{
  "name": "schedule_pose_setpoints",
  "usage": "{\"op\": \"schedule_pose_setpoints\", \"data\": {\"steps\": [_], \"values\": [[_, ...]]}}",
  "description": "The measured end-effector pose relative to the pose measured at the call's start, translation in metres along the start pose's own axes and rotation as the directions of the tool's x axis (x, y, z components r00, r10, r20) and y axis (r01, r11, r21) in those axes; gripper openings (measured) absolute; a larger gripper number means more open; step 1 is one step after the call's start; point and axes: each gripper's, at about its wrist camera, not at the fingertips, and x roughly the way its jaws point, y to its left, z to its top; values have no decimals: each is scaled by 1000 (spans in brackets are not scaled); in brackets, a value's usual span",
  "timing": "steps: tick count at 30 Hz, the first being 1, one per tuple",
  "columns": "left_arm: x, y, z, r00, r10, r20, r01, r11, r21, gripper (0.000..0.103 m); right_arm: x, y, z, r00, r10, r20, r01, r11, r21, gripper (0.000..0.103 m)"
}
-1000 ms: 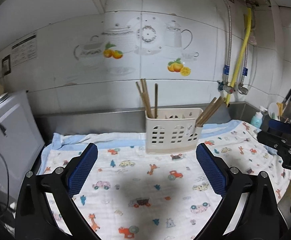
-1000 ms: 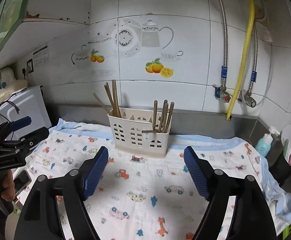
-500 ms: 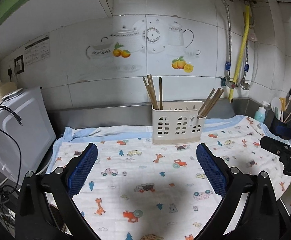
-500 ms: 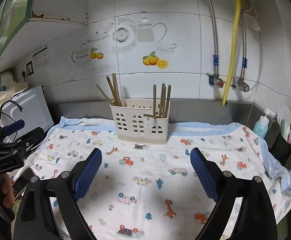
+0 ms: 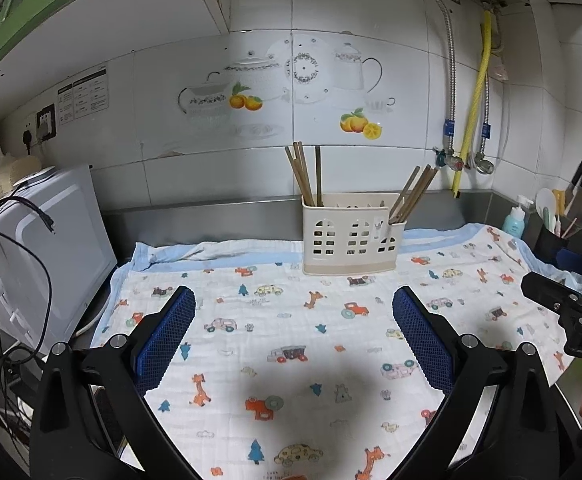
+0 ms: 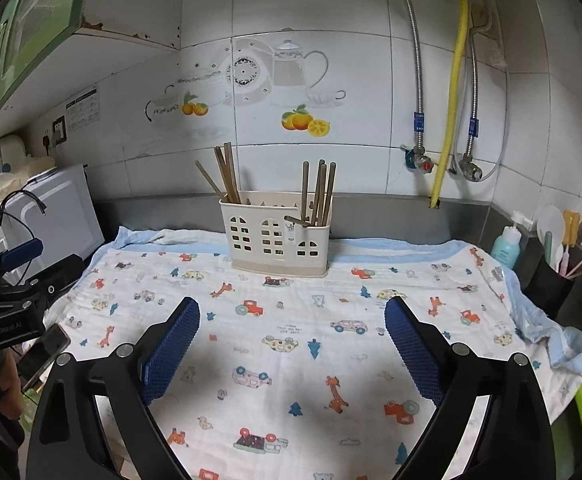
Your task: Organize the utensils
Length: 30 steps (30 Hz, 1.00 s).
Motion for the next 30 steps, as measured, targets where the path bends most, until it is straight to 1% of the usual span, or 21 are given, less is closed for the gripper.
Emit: {"op": "schedule_pose_setpoints", "data": {"steps": [5, 10, 30], "values": [[-8, 0, -7, 1000, 1, -4, -1, 1000, 2, 98, -8, 3, -7, 1000, 1, 5, -1, 1000, 3, 91], [-14, 0, -12, 1000, -1, -5, 1, 1000, 6, 98, -11, 9, -13, 1000, -19, 1, 19, 1000, -20, 91], [-31, 0, -30, 1000, 7, -17, -7, 1000, 1, 98, -23, 17, -29, 1000, 1, -8, -1, 1000, -27, 92]]}}
